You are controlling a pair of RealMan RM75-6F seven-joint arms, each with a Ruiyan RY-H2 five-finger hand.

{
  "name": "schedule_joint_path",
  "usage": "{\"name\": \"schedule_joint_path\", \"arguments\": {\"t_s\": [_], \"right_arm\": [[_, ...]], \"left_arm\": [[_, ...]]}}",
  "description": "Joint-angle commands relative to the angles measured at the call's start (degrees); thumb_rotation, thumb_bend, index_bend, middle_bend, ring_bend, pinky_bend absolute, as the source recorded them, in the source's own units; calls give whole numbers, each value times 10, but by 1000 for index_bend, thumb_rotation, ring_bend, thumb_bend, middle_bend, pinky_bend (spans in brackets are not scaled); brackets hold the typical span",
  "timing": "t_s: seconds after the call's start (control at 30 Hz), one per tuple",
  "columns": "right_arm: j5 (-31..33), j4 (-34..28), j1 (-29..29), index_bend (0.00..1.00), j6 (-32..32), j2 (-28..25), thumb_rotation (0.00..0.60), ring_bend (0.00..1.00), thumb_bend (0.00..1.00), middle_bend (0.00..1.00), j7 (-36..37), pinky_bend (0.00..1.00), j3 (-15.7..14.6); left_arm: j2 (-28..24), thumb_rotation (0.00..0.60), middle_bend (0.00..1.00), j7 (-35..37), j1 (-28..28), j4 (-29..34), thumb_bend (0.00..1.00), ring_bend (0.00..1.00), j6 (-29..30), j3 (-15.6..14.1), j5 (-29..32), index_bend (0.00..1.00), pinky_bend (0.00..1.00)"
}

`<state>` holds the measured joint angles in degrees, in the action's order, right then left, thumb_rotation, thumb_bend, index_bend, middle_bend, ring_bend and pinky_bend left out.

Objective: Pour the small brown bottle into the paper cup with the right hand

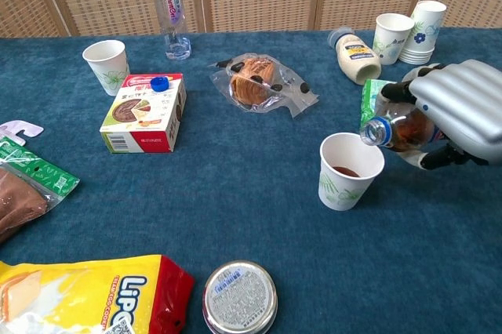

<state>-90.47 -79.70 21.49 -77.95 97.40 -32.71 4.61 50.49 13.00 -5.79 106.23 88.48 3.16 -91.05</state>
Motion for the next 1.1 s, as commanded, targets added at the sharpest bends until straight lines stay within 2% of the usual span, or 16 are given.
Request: {"name": "schedule_joint_path", "arguments": {"t_s": [0.03,0.7,1.1], "right_arm": [[4,1,-2,483,-3,8,600,289,976,554,-15,737,1],[-4,19,-2,487,-21,22,600,304,978,553,-61,737,5],[-30,46,0,485,-34,27,600,303,976,554,-79,736,-4]], "left_arm": [[0,600,0,0,0,0,235,0,0,0,0,0,0],[-1,600,0,0,-1,1,234,0,-2,-1,0,0,0],[-2,600,0,4,-1,1,234,0,-2,-1,0,0,0]]}}
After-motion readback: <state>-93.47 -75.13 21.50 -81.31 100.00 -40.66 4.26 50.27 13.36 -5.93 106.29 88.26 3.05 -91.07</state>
